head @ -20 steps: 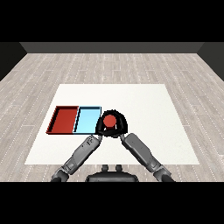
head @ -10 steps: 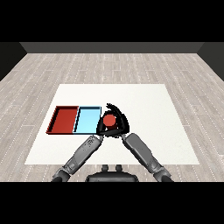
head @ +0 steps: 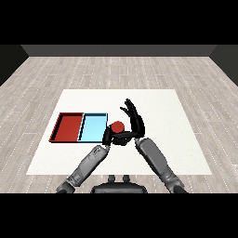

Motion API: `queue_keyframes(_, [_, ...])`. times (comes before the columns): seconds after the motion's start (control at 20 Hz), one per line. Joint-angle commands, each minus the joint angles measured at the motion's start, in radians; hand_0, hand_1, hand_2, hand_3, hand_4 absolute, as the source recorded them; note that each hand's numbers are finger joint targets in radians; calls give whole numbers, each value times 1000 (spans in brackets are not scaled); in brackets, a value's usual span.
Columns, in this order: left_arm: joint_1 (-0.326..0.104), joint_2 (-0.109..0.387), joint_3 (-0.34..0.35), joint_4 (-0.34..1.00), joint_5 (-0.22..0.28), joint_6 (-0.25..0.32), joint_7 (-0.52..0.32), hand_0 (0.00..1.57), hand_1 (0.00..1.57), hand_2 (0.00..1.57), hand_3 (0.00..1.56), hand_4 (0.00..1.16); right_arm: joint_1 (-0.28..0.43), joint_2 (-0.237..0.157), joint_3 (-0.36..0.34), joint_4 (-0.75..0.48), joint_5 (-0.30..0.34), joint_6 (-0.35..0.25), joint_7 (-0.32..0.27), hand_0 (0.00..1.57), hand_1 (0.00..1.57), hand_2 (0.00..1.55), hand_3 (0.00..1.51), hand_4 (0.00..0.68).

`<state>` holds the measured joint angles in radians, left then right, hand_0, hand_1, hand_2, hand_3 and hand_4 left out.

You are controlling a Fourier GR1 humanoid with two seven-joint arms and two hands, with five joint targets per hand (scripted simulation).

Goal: Pick the red can and put it in the red box

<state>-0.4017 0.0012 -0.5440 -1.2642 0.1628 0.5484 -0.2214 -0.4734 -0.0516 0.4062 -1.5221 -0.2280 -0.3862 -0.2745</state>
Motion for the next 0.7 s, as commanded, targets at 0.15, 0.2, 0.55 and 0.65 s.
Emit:
queue_keyframes(0.15, [57,57,43,-56,9,-8,12,1571,1571,1571,1478,1118,78,-102,-95,-287,16,-19,94,0,0,0,0,0])
queue_keyframes(0.2, [44,23,36,-49,-14,15,27,1571,1571,1561,1455,1115,68,-115,-145,-274,-1,2,98,0,0,0,0,0])
queue_keyframes(0.55, [86,174,139,-177,-11,-79,68,1571,1571,1571,1474,1139,207,-156,-283,-265,-74,88,28,0,0,0,0,0])
queue_keyframes(0.65, [40,214,178,-187,-26,-77,109,1571,1571,1571,1460,1121,284,-179,-329,-256,-134,154,-16,0,0,0,0,0])
